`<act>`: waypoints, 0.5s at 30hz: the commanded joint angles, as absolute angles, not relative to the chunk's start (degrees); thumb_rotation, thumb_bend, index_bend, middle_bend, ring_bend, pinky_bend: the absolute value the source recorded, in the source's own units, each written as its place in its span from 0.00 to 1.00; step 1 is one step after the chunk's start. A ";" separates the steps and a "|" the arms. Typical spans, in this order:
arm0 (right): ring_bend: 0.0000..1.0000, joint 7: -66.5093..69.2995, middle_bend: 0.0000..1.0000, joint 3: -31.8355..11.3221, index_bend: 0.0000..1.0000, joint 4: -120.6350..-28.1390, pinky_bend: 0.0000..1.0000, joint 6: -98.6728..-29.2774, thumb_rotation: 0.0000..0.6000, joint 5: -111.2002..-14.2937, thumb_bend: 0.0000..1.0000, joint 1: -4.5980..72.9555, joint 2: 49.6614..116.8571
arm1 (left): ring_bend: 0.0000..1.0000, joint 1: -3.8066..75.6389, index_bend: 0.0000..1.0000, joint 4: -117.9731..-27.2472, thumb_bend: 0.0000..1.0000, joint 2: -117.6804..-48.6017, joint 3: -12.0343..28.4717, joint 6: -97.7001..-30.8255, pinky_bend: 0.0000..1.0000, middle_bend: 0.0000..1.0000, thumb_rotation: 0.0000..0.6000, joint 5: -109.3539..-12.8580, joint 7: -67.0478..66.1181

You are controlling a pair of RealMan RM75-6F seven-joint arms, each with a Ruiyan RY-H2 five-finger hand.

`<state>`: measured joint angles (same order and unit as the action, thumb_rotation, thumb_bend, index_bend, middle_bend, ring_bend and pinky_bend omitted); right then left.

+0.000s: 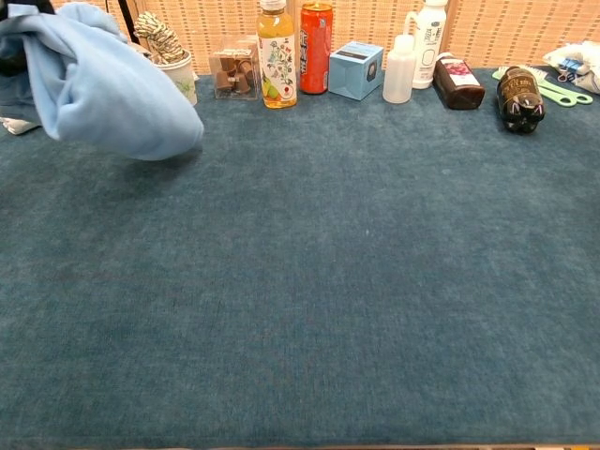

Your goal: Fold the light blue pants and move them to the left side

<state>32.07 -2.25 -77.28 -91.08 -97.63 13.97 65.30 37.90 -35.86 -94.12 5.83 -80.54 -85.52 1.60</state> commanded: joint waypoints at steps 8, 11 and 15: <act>0.00 31.93 0.00 -2.20 0.00 -77.16 0.00 -90.87 1.00 -97.43 0.00 14.00 65.27 | 0.64 34.42 0.84 -27.18 0.68 -96.62 4.72 -78.84 0.74 0.72 1.00 -84.80 7.72; 0.00 32.10 0.00 -2.08 0.00 -76.93 0.00 -90.87 1.00 -97.56 0.00 14.01 65.33 | 0.64 32.88 0.84 -25.94 0.68 -97.06 3.00 -80.31 0.74 0.72 1.00 -86.45 9.96; 0.00 32.27 0.00 -1.93 0.00 -76.78 0.00 -91.22 1.00 -98.06 0.00 14.05 65.42 | 0.61 31.30 0.82 -25.19 0.63 -96.26 0.77 -81.58 0.74 0.70 1.00 -88.62 12.58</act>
